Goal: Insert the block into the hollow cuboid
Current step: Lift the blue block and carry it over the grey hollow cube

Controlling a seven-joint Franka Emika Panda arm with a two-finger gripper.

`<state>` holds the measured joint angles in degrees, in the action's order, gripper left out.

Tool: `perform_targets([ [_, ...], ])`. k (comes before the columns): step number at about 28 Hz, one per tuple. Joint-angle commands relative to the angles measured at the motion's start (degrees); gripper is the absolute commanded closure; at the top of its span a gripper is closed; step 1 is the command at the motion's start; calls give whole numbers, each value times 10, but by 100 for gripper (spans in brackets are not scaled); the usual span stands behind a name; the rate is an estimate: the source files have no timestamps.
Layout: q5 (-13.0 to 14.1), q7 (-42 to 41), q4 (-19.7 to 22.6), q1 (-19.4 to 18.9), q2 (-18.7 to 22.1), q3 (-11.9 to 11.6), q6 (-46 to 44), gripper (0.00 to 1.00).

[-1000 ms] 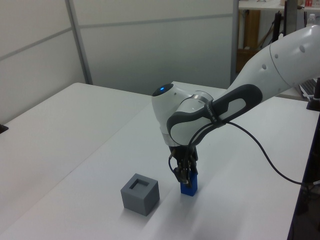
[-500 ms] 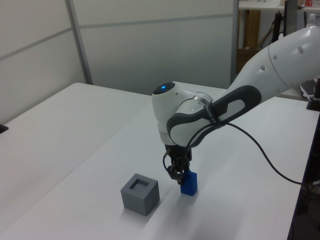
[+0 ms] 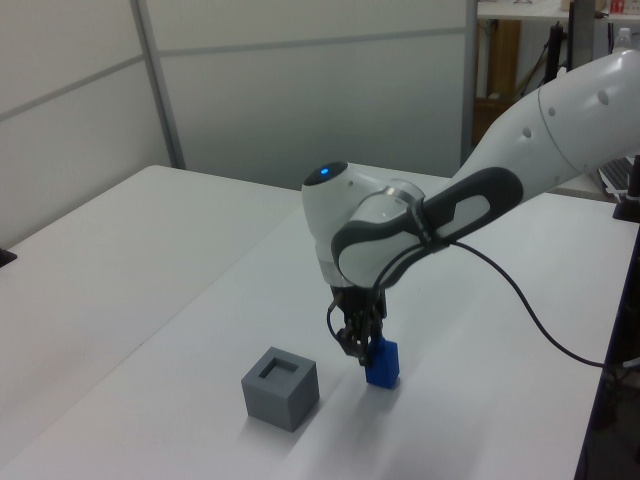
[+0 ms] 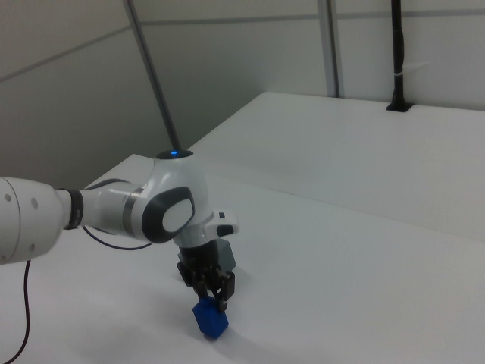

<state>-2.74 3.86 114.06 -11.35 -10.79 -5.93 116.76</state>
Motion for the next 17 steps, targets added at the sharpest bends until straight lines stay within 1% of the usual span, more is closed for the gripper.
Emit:
perform_targets([
  [1,-7,-11,-56,3,15,-3,-86,71],
  [2,-4,-11,-79,3,12,-3,-106,71],
  [7,2,-6,-136,3,6,-3,-137,71],
  [8,10,-7,-162,3,-1,-2,-151,71],
  [13,27,-7,-248,0,-41,0,-195,71],
  [14,33,-6,-283,-2,-60,0,-216,71],
  [17,35,-4,-322,-5,-85,0,-240,71],
])
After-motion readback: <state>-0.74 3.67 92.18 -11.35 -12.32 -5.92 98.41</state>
